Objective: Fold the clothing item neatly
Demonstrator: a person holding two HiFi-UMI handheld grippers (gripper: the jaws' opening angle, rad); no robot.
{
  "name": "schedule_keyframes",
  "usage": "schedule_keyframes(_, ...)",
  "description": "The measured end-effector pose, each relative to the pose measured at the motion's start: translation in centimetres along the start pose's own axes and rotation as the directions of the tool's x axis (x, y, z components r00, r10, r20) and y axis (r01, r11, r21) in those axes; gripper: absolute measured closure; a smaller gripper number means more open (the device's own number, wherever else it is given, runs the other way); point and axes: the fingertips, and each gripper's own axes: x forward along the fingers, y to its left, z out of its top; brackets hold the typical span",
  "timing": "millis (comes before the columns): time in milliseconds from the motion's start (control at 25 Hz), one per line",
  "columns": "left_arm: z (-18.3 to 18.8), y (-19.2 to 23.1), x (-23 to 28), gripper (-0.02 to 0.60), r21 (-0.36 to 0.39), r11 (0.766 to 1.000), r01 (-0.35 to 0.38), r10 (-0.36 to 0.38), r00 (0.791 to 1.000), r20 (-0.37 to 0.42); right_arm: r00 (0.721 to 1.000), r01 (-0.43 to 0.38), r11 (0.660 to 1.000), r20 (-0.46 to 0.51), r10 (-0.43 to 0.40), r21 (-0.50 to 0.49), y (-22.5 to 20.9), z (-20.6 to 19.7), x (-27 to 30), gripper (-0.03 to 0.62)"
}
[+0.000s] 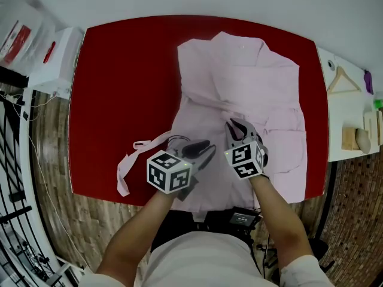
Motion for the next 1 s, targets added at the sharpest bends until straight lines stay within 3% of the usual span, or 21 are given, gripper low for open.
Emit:
schedule_keyframes(320, 0.0, 1.6, -4.6, 0.491, -0.033, 0.999, -0.038, 0.040, 0.997, 0.061, 0.998, -0.030, 0.996, 0.054, 0.035, -0.088, 4.0, 3.3, -1.4, 0.565)
schedule_keyframes(640, -1.7, 2.8, -10.5, 0.491, -0.094, 0.992, -0.082, 0.094, 0.988, 0.125, 0.989, -0.113, 0.979, 0.074, 0.127, -0.168, 11.0, 6.6, -1.4, 0.565)
schedule_keyframes(1000, -4.7, 4.8, -16.3, 0.491, -0.179, 0.968, -0.177, 0.209, 0.961, 0.181, 0.959, -0.241, 0.927, 0.079, 0.273, -0.287, 18.4, 9.4, -1.1, 0.565)
